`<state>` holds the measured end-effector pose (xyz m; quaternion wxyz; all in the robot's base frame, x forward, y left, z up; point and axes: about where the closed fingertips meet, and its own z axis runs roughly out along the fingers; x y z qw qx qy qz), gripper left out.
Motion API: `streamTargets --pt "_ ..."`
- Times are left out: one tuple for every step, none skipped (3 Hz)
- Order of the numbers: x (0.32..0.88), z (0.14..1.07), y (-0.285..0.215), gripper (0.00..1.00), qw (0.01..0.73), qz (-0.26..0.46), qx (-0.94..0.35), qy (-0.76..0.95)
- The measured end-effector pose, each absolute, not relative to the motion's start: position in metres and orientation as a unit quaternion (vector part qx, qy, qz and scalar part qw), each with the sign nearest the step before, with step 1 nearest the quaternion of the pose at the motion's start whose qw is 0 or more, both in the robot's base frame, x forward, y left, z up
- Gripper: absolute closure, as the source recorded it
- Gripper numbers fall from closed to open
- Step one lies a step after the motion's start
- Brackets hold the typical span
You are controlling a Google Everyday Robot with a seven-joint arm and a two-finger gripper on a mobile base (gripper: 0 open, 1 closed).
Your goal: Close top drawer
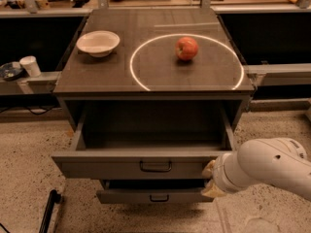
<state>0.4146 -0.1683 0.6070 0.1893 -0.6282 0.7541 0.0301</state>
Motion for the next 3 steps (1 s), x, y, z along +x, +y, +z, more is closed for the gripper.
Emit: streamTargets --pt "0.436 0.611 -0.167 0.0 0.219 0.051 -0.637 0.737" --pt "0.436 0.612 -0.166 0.0 0.217 0.054 -0.639 0.736" --pt "0.459 0.613 -0.17 0.18 0.224 0.048 -0.645 0.729"
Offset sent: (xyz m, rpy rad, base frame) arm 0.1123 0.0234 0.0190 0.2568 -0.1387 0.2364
